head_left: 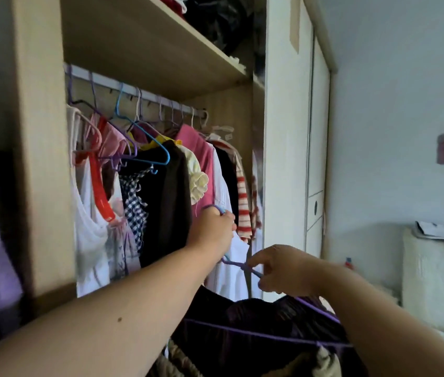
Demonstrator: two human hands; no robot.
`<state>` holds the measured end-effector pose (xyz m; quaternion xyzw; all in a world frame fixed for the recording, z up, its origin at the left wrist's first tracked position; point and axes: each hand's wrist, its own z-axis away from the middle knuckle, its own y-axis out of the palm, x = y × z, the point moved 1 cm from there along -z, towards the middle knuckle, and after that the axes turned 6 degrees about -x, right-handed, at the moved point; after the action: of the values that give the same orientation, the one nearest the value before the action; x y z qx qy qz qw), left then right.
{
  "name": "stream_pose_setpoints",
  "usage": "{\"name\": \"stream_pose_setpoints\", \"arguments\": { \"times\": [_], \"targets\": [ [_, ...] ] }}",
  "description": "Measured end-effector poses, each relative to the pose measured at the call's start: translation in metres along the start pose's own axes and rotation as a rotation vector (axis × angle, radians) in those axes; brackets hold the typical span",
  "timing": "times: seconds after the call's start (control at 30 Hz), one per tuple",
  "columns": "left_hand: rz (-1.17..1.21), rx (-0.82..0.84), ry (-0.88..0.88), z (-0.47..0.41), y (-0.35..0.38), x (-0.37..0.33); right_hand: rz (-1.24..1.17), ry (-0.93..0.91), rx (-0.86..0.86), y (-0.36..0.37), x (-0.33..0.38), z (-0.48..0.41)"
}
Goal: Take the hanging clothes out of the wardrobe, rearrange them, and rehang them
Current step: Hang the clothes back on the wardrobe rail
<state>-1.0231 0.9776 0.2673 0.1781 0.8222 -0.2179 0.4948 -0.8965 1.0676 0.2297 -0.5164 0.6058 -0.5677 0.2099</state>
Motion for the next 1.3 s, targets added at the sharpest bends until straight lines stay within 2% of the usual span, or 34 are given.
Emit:
{"name": "stream_pose_setpoints", "arguments": {
  "times": [0.2,0.33,0.47,0.63,0.73,0.93,0.97,1.07,1.17,1.3],
  "targets": [
    [-0.177,-0.107,0.065,-0.045,-0.006,0.012,-0.001,-0.218,0.033,0.005,-0.001,-0.058],
    [-0.129,-0.145,0.051,-0.065,-0.018,0.013,0.023,-0.423,0.082,0.0,0.007,-0.091],
    [-0.153,-0.257,0.043,-0.079,-0.03,0.002,-0.058,-0.578,0.159,-0.016,0.015,-0.125],
    [-0.388,-0.376,0.049,-0.081,-0.044,-0.022,-0.164,-0.771,0.193,-0.032,0.02,-0.155],
    [-0.729,-0.49,0.047,-0.077,-0.056,-0.04,-0.234,-0.869,0.196,-0.04,0.028,-0.166],
    [-1.104,-0.596,-0.021,-0.059,-0.077,-0.091,-0.316,-1.061,0.262,-0.063,0.058,-0.173],
    [-1.124,-0.618,-0.025,-0.055,-0.079,-0.097,-0.317,-1.092,0.255,-0.067,0.063,-0.172],
    [-0.955,-0.651,-0.047,-0.049,-0.087,-0.107,-0.331,-1.171,0.202,-0.075,0.077,-0.17],
    [-0.871,-0.647,-0.056,-0.046,-0.094,-0.115,-0.365,-1.179,0.191,-0.08,0.087,-0.167],
    [-0.93,-0.634,-0.039,-0.046,-0.095,-0.121,-0.358,-1.173,0.194,-0.091,0.085,-0.163]
  ]
}}
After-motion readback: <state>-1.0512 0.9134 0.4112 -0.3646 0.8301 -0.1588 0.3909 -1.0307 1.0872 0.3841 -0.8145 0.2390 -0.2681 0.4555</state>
